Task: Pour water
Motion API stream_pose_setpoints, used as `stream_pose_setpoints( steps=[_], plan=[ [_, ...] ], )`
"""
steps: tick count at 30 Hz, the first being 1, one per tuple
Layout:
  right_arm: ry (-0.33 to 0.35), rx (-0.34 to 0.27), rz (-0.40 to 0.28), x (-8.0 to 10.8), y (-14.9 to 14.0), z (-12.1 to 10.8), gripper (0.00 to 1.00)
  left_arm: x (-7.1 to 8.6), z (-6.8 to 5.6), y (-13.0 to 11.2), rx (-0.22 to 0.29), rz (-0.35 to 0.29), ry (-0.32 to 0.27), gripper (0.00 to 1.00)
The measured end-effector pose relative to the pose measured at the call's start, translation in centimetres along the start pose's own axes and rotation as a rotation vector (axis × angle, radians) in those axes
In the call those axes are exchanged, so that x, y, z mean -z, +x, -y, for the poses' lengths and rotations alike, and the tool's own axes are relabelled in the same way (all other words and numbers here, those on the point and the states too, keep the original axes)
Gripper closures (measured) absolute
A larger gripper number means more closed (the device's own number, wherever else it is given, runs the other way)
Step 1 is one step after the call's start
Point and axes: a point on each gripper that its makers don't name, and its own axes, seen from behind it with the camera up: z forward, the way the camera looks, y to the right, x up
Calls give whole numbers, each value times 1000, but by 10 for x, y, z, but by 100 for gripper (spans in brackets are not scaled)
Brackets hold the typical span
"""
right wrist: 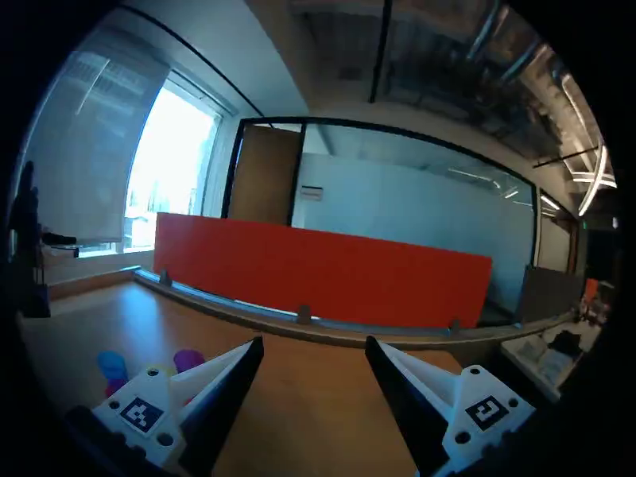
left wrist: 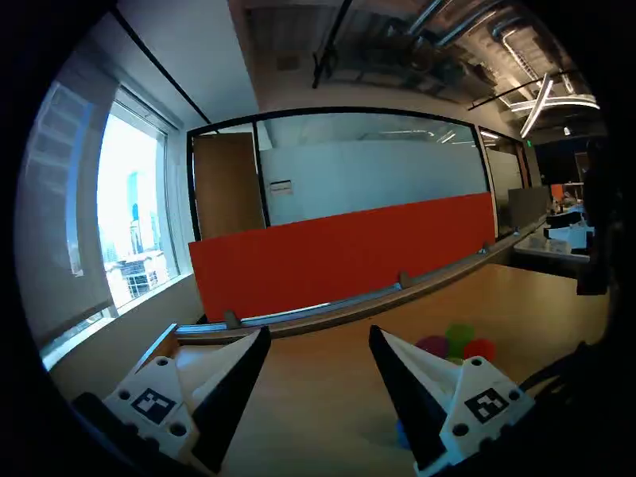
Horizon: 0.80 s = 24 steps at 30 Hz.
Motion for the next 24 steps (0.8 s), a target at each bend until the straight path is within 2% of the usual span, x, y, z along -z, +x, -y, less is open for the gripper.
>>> stream_pose_setpoints(
  steps=[5,12,24],
  plan=[
    [55,79,19,-2,-1,9,0,-3,-7,-5,-48,22,-33,8],
    [111,169,39,-3,1,18,0,-9,-16,-9,-65,53,-85,8],
    [155,230,71,-3,0,23,0,-10,-21,-6,-61,66,-136,8]
  ],
)
